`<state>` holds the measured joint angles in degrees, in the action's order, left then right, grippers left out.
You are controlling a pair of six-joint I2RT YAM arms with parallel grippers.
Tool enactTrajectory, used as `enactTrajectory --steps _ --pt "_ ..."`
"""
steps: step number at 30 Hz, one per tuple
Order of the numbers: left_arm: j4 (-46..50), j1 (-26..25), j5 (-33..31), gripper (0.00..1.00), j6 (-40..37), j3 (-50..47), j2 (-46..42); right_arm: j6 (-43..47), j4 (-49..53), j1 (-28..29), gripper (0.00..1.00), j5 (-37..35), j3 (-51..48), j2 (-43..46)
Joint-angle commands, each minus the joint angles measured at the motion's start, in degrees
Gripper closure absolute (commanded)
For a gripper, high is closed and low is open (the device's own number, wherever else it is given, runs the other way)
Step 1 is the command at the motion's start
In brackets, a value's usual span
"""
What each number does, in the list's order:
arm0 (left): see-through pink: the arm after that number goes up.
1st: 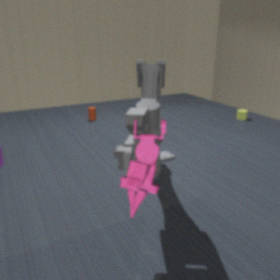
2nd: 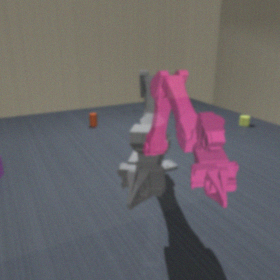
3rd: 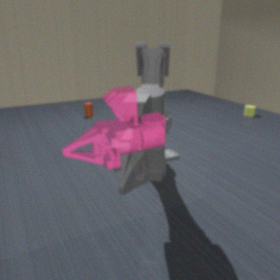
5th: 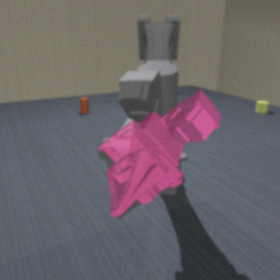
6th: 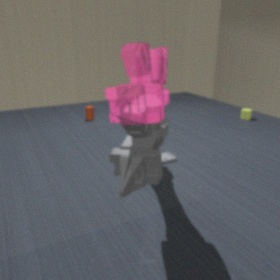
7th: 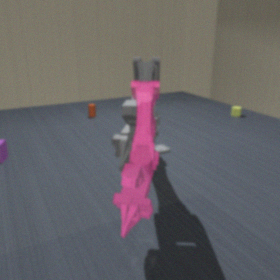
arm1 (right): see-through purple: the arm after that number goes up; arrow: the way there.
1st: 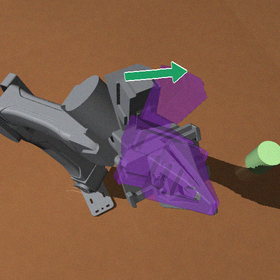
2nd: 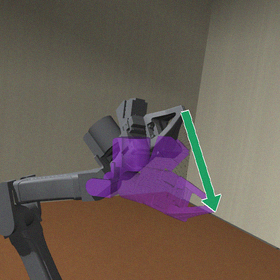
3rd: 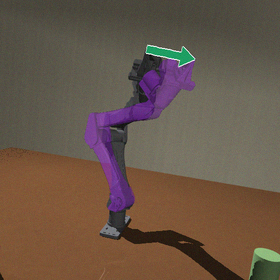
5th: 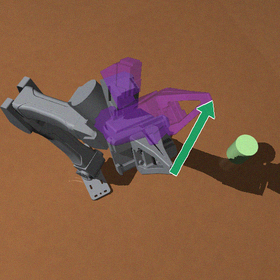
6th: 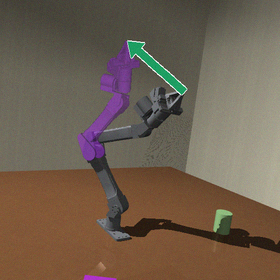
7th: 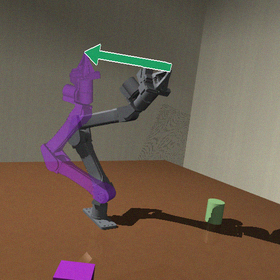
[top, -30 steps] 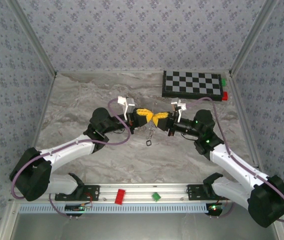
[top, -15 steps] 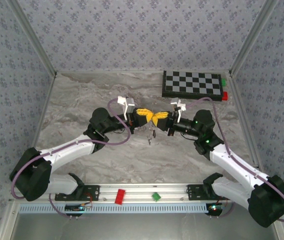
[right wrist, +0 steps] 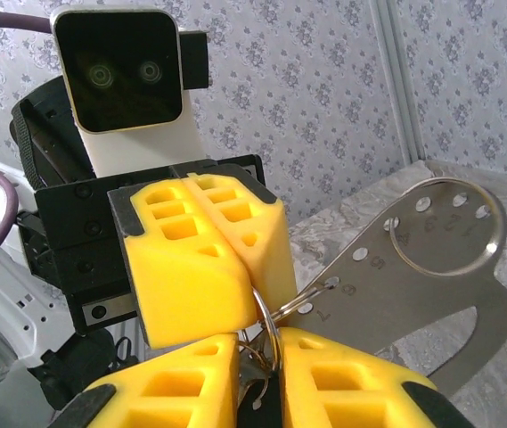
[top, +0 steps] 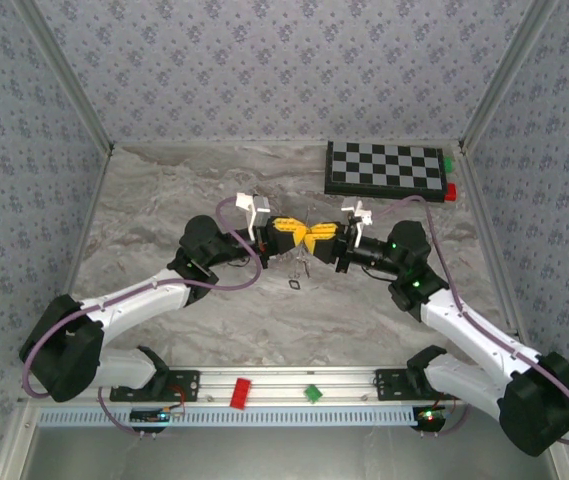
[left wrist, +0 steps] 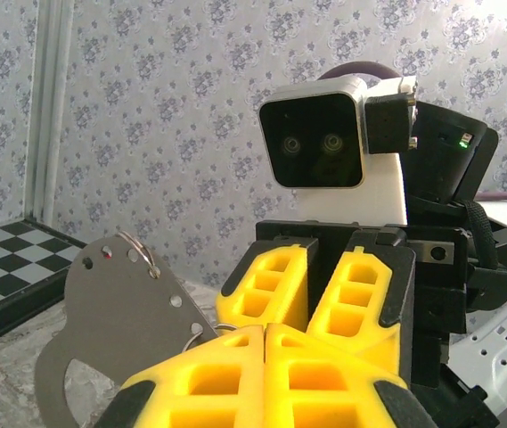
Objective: Put the keys on the keyring
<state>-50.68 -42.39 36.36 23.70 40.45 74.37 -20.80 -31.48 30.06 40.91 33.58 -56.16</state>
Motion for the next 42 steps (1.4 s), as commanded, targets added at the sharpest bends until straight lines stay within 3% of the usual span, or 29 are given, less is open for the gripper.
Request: enactTrajectory --steps 1,6,12,15,16,21,29,42 --pt "-1.62 -0.31 1.43 1.00 0.73 1.69 0.46 2.33 -2.22 0.54 0.86 -0.66 1.28 1.84" --pt "-1.52 -0.32 1.21 1.00 0.73 1.67 0.43 2.35 -0.94 0.73 1.00 0.96 2.01 1.28" --pt "-1.19 -0.29 1.02 1.00 0.73 1.71 0.24 5.75 4.19 0.80 1.00 0.24 3.18 2.32" --pt "-0.27 -0.10 0.44 0.85 0.37 1.71 -0.40 9.60 12.09 0.73 1.00 -0.28 5.69 3.01" --pt "-0.12 0.17 0.23 0.71 0.38 1.66 -0.78 10.83 15.33 0.70 1.00 -0.19 6.69 3.22" --pt "0.58 1.52 -0.05 0.61 0.05 1.02 -2.83 16.81 31.37 0.20 1.00 -1.40 13.39 3.36" --pt "2.73 4.62 -0.05 0.63 -1.43 -0.84 -6.68 23.18 52.47 -0.98 1.00 -2.73 23.77 -0.39" --pt "11.21 5.10 6.47 0.70 -8.40 0.96 -5.43 33.74 82.73 -0.98 1.00 -5.96 44.00 -12.36"
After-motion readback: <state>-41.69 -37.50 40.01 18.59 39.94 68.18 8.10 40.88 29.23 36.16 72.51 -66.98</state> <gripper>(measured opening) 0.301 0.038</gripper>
